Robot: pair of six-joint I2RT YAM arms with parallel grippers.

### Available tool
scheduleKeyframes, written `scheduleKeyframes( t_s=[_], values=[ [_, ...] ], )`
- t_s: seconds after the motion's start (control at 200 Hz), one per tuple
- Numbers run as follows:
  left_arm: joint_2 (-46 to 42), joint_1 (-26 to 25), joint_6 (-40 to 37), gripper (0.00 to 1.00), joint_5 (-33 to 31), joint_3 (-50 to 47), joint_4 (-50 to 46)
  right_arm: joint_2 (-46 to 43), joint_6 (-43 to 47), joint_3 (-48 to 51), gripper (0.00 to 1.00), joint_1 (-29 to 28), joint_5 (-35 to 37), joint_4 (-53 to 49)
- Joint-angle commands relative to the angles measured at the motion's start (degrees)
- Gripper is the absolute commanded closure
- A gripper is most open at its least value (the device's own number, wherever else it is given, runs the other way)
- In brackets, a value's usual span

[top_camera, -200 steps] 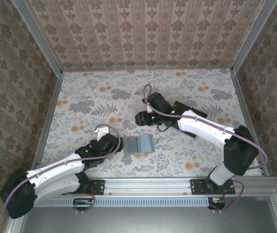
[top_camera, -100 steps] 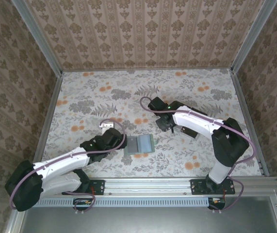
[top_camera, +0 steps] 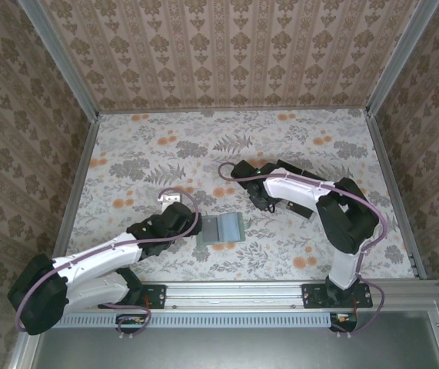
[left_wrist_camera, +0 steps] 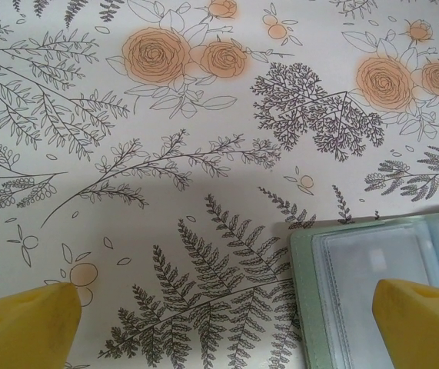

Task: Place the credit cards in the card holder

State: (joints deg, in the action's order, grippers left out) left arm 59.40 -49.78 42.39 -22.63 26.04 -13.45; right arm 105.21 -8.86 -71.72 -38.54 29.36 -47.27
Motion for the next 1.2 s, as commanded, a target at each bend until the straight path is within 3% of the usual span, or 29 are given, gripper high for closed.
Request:
scheduleKeyframes(
  t_s=[0.0, 0.35, 0.7, 0.995, 1.195],
  values=[
    [-1.43, 0.23, -0.3, 0.0, 0.31, 0.24, 0.0, 1.47, 0.87, -2.36, 0.75, -0.23, 3.64, -2.45],
    [-1.08, 0.32, -0.29, 0.0, 0.55, -0.19, 0.7, 2.5, 1.04, -2.63, 0.84, -0.22, 3.25, -2.14],
    [-0.86, 0.31, -0.25, 0.0, 0.74, -0.21, 1.13, 3.12, 1.82, -2.45, 0.86, -0.3, 2.46, -1.87],
    [-0.42, 0.36, -0.27, 0.0, 1.14, -0.16, 1.71, 2.29, 4.56, -4.79, 1.0, -0.28, 2.9, -2.77],
    [-0.99, 0.37, -0.55, 0.0, 1.38, -0.29, 1.42, 0.43, 6.26, -6.66, 1.0, -0.28, 3.15, -3.9]
  ],
)
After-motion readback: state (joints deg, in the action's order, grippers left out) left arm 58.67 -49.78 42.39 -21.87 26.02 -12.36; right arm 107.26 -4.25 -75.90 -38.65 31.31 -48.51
